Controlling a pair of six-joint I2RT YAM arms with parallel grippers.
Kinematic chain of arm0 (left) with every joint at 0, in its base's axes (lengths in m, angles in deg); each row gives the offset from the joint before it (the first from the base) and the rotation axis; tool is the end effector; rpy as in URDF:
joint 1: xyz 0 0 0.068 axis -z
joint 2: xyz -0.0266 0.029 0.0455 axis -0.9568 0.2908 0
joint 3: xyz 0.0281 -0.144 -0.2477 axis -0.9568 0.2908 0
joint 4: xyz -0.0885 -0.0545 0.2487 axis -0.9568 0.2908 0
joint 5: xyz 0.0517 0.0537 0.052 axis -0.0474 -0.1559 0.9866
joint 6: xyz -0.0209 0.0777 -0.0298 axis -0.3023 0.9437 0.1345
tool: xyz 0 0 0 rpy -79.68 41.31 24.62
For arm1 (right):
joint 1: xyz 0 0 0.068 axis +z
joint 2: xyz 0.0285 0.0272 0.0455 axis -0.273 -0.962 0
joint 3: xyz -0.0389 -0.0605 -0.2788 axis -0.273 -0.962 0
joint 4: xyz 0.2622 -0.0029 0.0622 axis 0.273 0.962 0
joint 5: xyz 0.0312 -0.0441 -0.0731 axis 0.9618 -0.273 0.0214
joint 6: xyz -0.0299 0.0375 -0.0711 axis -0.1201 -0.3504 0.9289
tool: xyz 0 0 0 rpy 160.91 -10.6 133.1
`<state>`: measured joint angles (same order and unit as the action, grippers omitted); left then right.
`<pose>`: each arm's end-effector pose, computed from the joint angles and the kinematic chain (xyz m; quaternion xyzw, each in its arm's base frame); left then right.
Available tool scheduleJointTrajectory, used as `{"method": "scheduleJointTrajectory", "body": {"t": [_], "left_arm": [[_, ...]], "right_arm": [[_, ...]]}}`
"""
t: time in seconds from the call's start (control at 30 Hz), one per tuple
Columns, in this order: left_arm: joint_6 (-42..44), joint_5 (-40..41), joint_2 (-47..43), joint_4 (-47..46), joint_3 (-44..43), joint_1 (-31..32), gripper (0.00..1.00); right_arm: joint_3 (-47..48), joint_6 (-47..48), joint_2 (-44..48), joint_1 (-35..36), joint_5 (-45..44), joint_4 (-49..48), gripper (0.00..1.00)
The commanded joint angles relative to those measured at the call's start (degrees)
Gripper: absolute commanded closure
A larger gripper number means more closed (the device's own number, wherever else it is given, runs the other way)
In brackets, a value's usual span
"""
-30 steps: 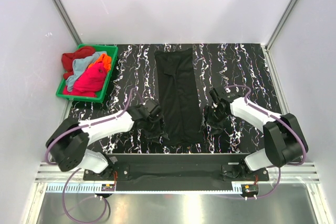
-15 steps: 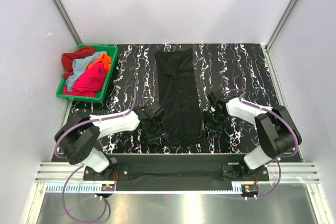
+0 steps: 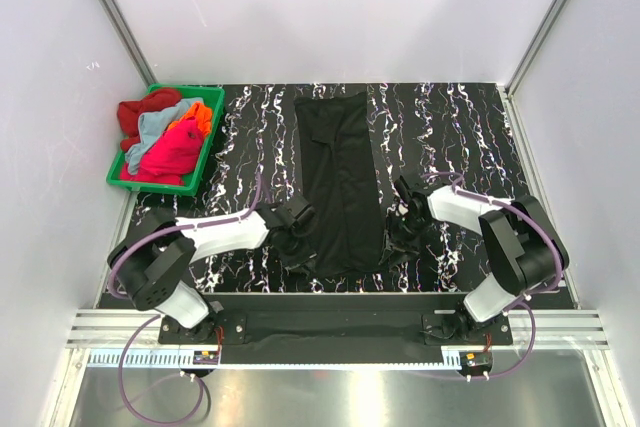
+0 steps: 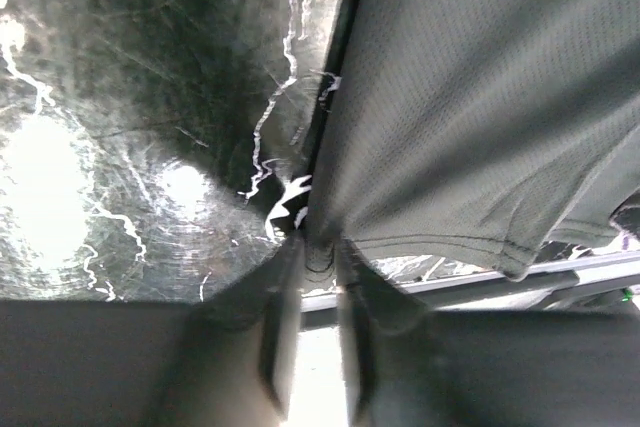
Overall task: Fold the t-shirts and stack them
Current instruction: Fold the tshirt
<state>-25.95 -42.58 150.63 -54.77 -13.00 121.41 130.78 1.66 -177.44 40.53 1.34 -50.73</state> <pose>0.1774 -0.2155 0.1190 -0.1658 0.9731 -0.1594 0.0138 0.2244 0.1357 0.1087 -0.0483 -0.9777 -0.1974 0.0539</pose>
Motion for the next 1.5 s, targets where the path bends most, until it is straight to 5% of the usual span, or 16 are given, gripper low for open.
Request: {"method": "scheduleJointTrajectory", "body": {"t": [0.0, 0.07, 0.1, 0.13, 0.87, 0.9, 1.03, 1.23, 1.47], "left_arm": [[-0.3, 1.2, -0.2, -0.6, 2.9, -0.8, 0.89], [-0.4, 1.3, -1.8, -0.9, 4.1, -1.4, 1.0], [-0.4, 1.4, -2.4, -1.1, 4.9, -1.6, 1.0], [-0.3, 1.3, -2.7, -1.4, 5.3, -1.6, 1.0], [1.9, -0.3, -10.6, -3.7, 10.7, -2.0, 0.99], [2.0, -0.1, -11.2, -3.7, 10.8, -2.0, 0.81], [2.9, 0.5, -14.5, -3.8, 11.0, -2.1, 0.48], [3.1, 0.7, -19.5, -4.4, 13.0, -2.1, 0.34], [5.6, -3.8, -13.1, -7.1, 12.3, -2.3, 0.41]], "right_arm": [[-1.3, 0.9, -1.0, -0.2, 0.4, -2.3, 0.67], [-1.8, 0.7, -0.9, -0.2, 0.7, -2.9, 0.79], [-2.4, 0.0, -0.7, -0.2, 1.0, -3.0, 0.98], [-2.6, -0.1, -0.7, -0.2, 1.1, -3.0, 1.0], [-7.6, -4.0, 3.4, -0.4, 5.8, -6.1, 1.0], [-7.7, -4.2, 3.5, -0.4, 5.9, -6.2, 1.0], [-8.1, -4.0, 4.2, -0.4, 7.1, -6.2, 1.0], [-8.2, -3.9, 5.1, -0.4, 7.4, -6.2, 0.6], [-6.8, -4.2, 2.5, -0.4, 7.4, -6.2, 0.57]]}}
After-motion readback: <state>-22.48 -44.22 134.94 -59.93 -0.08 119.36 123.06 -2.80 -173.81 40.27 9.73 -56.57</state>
